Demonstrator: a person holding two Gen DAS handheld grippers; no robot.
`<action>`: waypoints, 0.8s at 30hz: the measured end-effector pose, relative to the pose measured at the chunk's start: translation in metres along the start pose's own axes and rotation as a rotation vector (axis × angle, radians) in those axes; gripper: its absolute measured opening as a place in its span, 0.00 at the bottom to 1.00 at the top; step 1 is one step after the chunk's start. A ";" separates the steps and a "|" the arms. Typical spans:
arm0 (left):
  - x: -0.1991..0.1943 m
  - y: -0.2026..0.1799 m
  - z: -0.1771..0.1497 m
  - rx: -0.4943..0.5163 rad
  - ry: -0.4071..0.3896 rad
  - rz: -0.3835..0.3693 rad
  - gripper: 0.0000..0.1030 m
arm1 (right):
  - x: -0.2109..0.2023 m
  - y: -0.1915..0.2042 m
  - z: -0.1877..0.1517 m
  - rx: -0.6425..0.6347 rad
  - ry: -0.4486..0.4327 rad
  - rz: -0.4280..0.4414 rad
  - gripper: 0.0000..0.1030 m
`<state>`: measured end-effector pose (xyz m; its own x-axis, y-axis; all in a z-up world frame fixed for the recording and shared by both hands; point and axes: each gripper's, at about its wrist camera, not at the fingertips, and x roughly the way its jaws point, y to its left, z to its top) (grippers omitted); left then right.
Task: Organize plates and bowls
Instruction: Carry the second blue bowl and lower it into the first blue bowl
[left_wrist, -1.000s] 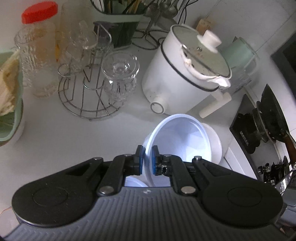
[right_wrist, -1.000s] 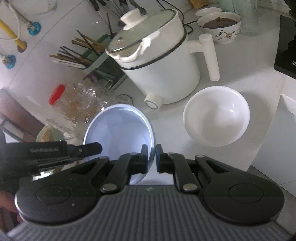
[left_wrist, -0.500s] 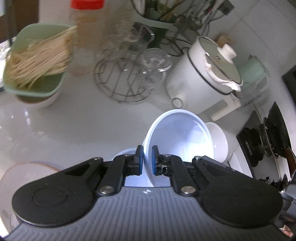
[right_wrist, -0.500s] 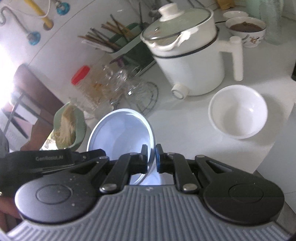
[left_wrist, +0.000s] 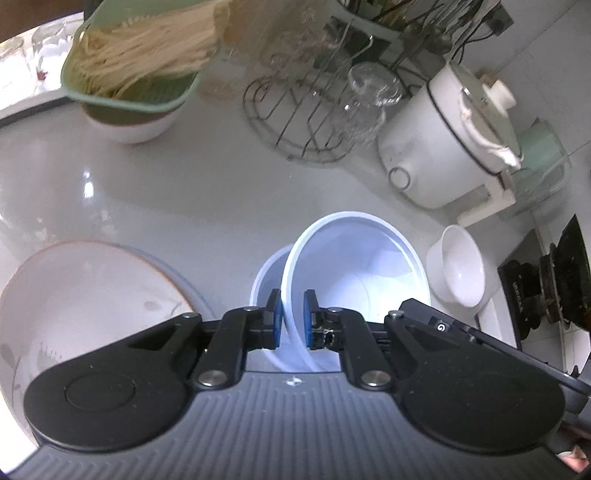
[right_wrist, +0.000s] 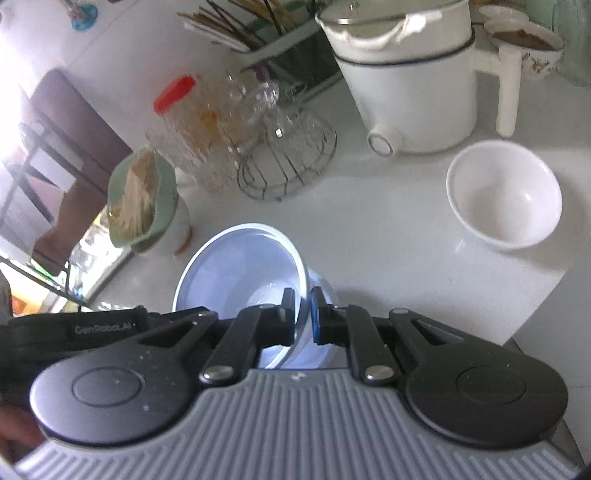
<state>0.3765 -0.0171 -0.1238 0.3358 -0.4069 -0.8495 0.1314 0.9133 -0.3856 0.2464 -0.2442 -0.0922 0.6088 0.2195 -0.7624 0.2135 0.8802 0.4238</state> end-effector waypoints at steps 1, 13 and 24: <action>0.002 -0.001 -0.002 0.007 0.005 0.011 0.11 | 0.002 0.000 -0.002 -0.002 0.008 -0.001 0.11; 0.017 -0.007 -0.004 0.051 0.061 0.059 0.12 | 0.016 -0.002 -0.010 0.012 0.046 -0.031 0.13; -0.014 -0.009 -0.001 0.043 -0.019 0.042 0.45 | -0.007 0.005 -0.005 -0.027 -0.046 -0.043 0.32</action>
<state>0.3699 -0.0198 -0.1082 0.3597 -0.3677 -0.8576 0.1568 0.9298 -0.3329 0.2392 -0.2392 -0.0866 0.6338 0.1623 -0.7562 0.2198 0.8996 0.3773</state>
